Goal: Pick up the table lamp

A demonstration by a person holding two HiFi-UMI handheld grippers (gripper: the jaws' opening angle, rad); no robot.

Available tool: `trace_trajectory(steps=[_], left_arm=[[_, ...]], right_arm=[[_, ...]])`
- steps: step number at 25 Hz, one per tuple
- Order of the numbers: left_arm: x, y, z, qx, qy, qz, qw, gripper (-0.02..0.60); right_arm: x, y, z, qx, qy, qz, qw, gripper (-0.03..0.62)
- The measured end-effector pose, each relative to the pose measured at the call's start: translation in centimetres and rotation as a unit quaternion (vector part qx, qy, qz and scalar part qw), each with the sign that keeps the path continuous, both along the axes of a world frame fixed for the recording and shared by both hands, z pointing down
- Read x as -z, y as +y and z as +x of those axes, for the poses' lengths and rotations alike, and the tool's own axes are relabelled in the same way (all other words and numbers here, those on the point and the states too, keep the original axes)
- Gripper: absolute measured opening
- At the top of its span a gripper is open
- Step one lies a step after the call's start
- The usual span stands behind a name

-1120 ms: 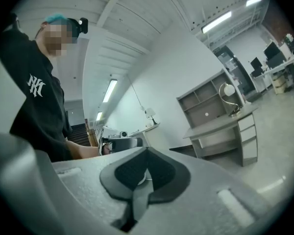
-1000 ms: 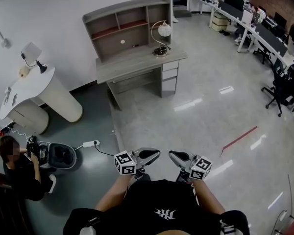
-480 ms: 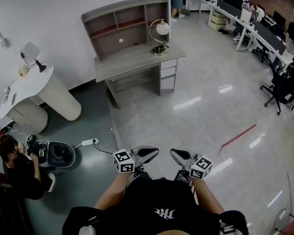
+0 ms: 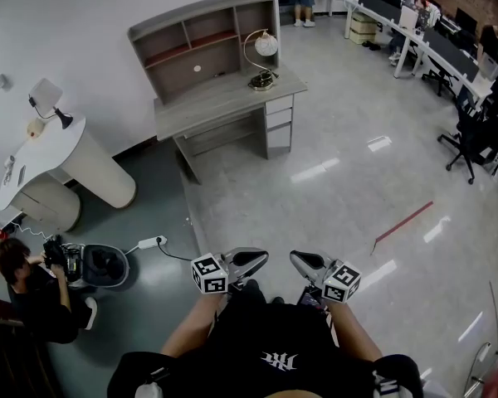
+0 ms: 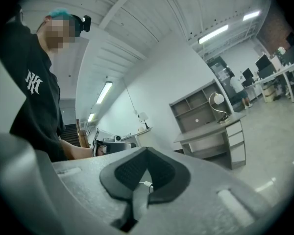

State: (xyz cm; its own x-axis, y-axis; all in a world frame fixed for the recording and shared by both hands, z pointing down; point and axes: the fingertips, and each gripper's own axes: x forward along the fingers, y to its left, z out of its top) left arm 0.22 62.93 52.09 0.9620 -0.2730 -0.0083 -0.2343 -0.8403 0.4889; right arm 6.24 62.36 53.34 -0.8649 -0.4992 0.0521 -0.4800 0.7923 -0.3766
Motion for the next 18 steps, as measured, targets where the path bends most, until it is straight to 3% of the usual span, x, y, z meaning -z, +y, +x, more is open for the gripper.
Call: trace_trajectory(steps=[11, 18], left_arm=[[-0.6, -1.8, 1.3, -0.011, 0.007, -0.008, 0.9999, -0.008], [-1.2, -5.5, 1.9, -0.014, 0.01, -0.008, 0.9998, -0.008]], right_arm=[[-0.5, -1.6, 1.8, -0.018, 0.008, -0.006, 1.0, 0.002], [-0.9, -4.6, 2.6, -0.027, 0.01, -0.006, 1.0, 0.001]])
